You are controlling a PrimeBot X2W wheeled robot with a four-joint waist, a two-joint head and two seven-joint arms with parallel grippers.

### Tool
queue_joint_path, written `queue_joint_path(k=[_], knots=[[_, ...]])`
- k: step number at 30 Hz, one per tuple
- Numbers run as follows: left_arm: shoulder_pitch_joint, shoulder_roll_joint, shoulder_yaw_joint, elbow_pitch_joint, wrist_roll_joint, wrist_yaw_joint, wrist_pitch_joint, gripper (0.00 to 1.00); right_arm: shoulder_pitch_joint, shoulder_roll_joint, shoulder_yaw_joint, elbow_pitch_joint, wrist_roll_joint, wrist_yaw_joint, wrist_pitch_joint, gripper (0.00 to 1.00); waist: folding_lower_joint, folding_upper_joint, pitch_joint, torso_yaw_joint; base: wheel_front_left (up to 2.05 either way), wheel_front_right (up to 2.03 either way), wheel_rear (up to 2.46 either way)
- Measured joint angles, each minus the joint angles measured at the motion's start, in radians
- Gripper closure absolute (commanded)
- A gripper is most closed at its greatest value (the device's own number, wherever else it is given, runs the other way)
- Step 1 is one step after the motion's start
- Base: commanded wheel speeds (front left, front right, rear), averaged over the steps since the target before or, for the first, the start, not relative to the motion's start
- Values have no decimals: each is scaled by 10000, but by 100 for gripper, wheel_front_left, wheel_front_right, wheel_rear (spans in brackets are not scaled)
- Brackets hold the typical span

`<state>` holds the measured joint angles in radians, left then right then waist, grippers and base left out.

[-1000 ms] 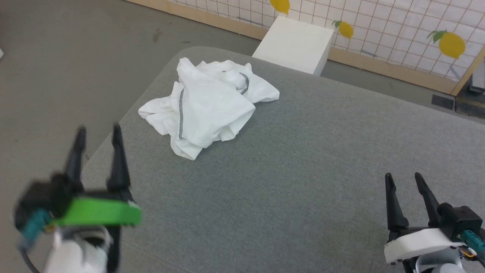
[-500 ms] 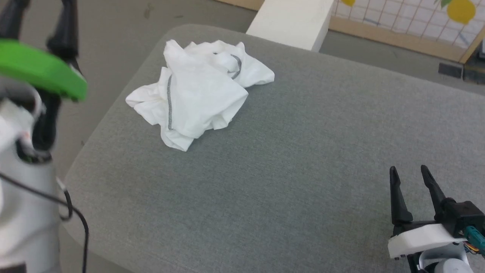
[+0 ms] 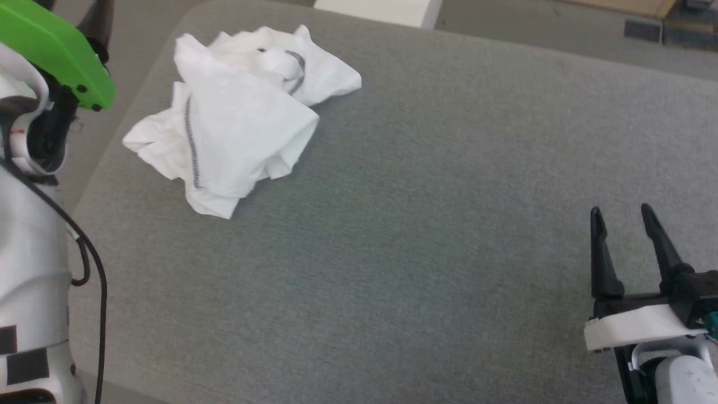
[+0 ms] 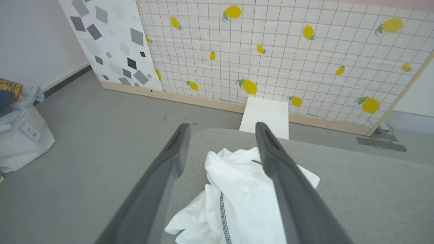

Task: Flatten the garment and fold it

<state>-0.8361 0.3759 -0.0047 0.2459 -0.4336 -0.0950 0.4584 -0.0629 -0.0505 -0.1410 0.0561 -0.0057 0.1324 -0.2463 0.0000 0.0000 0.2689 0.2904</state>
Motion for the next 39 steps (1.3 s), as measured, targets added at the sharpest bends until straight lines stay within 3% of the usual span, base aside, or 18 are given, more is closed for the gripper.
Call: queue_joint_path(k=[9,29,30,31,32,39], knots=[[-170,-491,221,1319,-834,566,1139,0,-167,2,-46,-1009,-301,0,293,0,1,0,1012,-326,0,0,0],[-152,-669,313,2959,-1308,1707,2715,0,-382,-150,15,-2240,-497,0,794,0,1,0,2627,-881,0,0,0],[-152,-656,301,2961,-1308,1710,2725,7,-384,-165,15,-2261,-497,0,796,0,1,0,2660,-897,0,0,0],[-152,-639,282,2955,-1310,1685,2767,73,-390,-188,15,-2282,-497,0,805,0,1,0,2698,-916,0,0,0],[-152,-627,282,2951,-1327,1638,2769,100,-399,-213,21,-2291,-497,0,807,0,1,0,2728,-936,0,0,0],[-143,-468,453,3058,-1555,1256,2305,100,-491,-259,29,-2295,-497,0,882,0,1,0,2720,-1052,0,0,0]])
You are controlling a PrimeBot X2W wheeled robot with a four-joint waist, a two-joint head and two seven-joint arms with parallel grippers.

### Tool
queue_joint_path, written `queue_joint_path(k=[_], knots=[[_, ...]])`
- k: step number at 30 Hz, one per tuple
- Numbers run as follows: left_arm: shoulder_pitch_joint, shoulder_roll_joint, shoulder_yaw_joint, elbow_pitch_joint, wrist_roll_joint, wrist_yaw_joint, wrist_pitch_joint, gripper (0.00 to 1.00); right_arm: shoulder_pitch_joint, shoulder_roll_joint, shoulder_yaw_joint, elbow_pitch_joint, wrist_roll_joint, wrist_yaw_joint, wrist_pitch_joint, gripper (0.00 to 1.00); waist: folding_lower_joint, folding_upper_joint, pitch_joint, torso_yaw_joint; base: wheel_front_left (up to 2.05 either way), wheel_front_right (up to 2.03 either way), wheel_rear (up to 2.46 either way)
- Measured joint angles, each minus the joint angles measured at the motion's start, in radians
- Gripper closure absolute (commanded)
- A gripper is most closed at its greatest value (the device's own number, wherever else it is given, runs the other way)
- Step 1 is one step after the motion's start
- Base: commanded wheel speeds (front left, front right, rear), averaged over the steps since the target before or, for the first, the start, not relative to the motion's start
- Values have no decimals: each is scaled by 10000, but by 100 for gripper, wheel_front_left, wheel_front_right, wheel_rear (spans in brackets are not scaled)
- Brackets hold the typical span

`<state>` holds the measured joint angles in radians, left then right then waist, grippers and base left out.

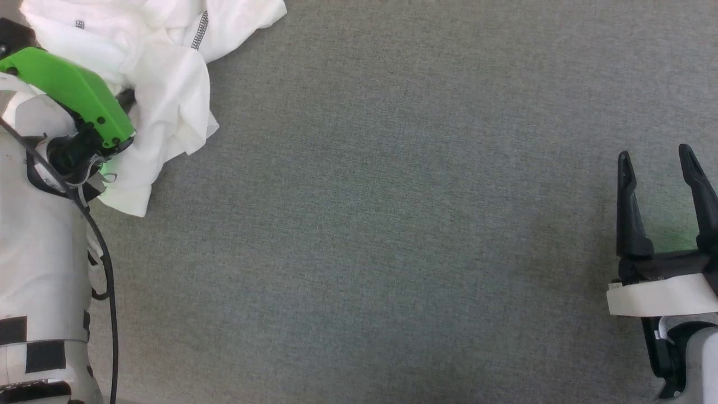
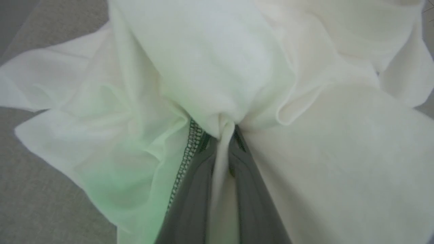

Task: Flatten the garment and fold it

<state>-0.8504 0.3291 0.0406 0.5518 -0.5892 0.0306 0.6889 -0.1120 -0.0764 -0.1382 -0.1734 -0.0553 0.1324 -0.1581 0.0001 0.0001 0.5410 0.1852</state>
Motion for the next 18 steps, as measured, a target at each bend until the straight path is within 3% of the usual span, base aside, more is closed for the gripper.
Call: queue_joint_path(k=[10,18], knots=[[-17,295,282,15,-121,-548,-1149,100,-102,119,13,510,111,0,-276,0,-1,0,-668,-80,0,0,0],[-308,470,8,-859,-44,-1104,-2100,100,-114,232,38,1020,247,0,-546,0,0,0,-1454,-146,0,0,0]])
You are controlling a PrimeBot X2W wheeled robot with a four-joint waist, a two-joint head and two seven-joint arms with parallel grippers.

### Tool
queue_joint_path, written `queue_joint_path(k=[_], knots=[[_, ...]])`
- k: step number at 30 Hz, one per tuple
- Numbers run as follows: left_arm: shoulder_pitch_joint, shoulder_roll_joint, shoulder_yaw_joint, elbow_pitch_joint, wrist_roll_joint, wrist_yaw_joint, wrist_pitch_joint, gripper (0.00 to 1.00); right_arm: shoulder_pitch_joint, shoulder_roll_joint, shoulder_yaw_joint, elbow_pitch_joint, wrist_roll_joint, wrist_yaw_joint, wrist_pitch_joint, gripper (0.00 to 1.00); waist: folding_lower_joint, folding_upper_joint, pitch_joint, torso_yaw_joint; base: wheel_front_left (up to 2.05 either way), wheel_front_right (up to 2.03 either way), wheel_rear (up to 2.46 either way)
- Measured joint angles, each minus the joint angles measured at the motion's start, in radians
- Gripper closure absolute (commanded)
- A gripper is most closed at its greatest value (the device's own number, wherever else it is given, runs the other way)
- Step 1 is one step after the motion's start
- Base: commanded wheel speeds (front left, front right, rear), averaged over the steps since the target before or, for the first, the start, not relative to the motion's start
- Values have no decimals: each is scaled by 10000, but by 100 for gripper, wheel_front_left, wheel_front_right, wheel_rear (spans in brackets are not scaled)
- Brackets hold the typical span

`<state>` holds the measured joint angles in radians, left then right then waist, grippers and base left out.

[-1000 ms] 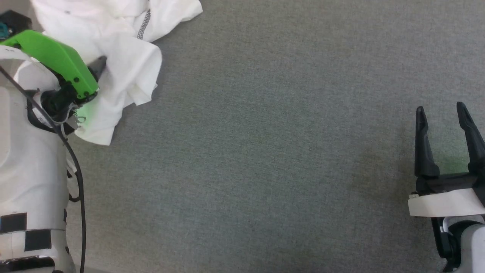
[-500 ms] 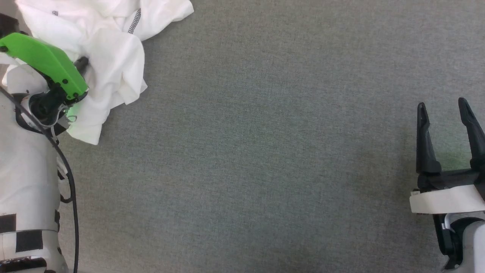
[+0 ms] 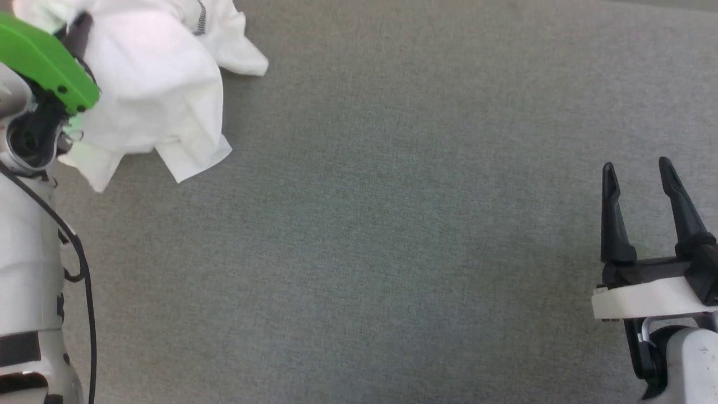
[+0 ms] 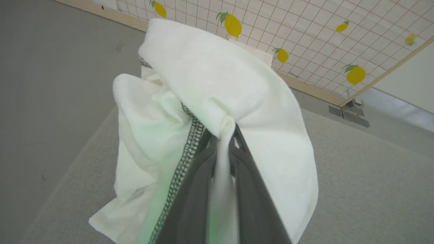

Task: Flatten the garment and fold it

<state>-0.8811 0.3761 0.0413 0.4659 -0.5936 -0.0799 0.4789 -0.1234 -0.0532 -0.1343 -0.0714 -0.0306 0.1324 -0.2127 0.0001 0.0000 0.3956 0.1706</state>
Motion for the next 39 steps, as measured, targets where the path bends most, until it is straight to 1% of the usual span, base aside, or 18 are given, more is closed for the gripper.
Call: queue_joint_path(k=[1,6,10,13,18,24,29,35,39], knots=[[-138,12,-98,-217,46,-86,-249,100,5,8,-4,155,104,0,-77,0,0,0,-242,-14,0,0,0],[-405,136,-387,-625,130,-251,-545,100,42,17,-6,560,577,0,-198,0,0,0,-825,-68,0,0,0],[-682,121,-522,-1001,134,-251,-671,100,184,19,-6,803,834,0,-301,0,-1,0,-1316,-134,0,0,0],[-896,-15,-593,-1369,144,-161,-746,100,267,21,-46,936,965,0,-351,0,-1,0,-1665,-189,0,0,0],[-1205,-612,-886,-2038,148,125,-740,100,369,19,-82,1145,1081,0,-393,0,-1,0,-2212,-290,0,0,0],[-1409,-1241,-1218,-2558,17,288,-533,100,477,23,-44,1254,1204,0,-433,0,-1,0,-2746,-503,0,0,0],[-1620,-1726,-1618,-2938,-159,288,-215,100,557,23,-46,1248,1292,0,-439,0,-1,1,-2998,-828,0,0,0],[-1706,-2476,-2349,-3578,-445,265,138,100,640,25,-38,1246,1438,-2,-441,0,-1,1,-3197,-1275,0,0,0],[-1702,-2863,-2882,-4021,-742,272,326,100,645,25,-17,1248,1511,-2,-441,0,-2,1,-3280,-1580,0,0,0]])
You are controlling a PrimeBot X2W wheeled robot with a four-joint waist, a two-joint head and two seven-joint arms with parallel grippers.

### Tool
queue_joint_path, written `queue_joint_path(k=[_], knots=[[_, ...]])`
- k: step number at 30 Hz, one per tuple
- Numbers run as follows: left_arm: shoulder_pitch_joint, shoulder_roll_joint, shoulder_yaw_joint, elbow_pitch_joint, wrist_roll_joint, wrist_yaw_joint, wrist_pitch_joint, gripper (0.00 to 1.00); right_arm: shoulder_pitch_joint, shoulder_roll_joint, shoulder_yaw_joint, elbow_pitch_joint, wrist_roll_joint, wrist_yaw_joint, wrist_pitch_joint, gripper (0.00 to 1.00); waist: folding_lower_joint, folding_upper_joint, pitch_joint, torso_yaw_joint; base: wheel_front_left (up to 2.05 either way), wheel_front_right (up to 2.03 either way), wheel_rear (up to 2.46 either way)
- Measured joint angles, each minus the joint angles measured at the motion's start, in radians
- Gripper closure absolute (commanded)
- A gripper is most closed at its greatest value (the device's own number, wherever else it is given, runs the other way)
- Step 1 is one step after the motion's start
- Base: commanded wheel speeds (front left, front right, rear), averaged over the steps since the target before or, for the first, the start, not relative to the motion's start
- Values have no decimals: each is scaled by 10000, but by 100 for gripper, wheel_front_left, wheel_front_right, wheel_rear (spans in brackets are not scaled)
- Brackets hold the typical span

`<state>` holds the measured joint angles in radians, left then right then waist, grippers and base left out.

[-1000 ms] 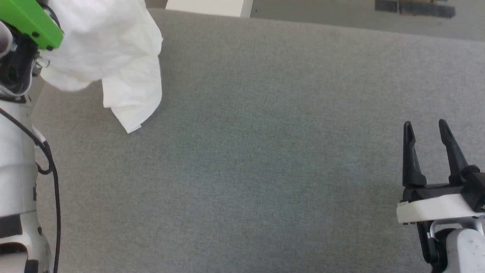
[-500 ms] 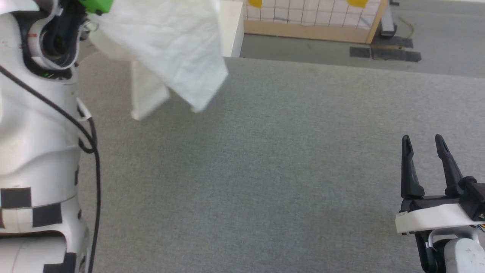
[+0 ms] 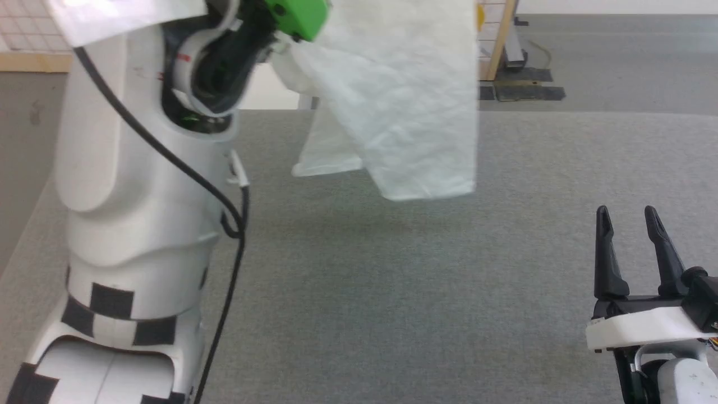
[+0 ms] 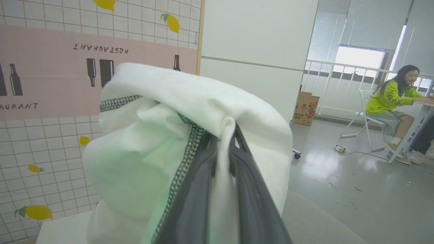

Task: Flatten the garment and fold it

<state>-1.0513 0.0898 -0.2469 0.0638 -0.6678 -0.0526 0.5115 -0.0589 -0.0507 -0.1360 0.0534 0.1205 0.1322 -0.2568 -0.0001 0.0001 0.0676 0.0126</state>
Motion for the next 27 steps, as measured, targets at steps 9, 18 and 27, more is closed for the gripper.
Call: queue_joint_path(k=[9,18,27], knots=[[610,-316,-1588,-953,-589,128,148,100,2,-4,-6,-12,132,0,0,0,0,0,20,-652,0,0,0],[2636,-368,-2742,-104,-579,226,-892,100,-31,-4,-50,-75,236,0,0,0,0,0,505,-1034,0,0,0],[4074,-366,-3402,2819,-360,349,-2405,100,-314,0,-31,-138,297,0,0,0,0,0,1166,-1258,0,0,0]])
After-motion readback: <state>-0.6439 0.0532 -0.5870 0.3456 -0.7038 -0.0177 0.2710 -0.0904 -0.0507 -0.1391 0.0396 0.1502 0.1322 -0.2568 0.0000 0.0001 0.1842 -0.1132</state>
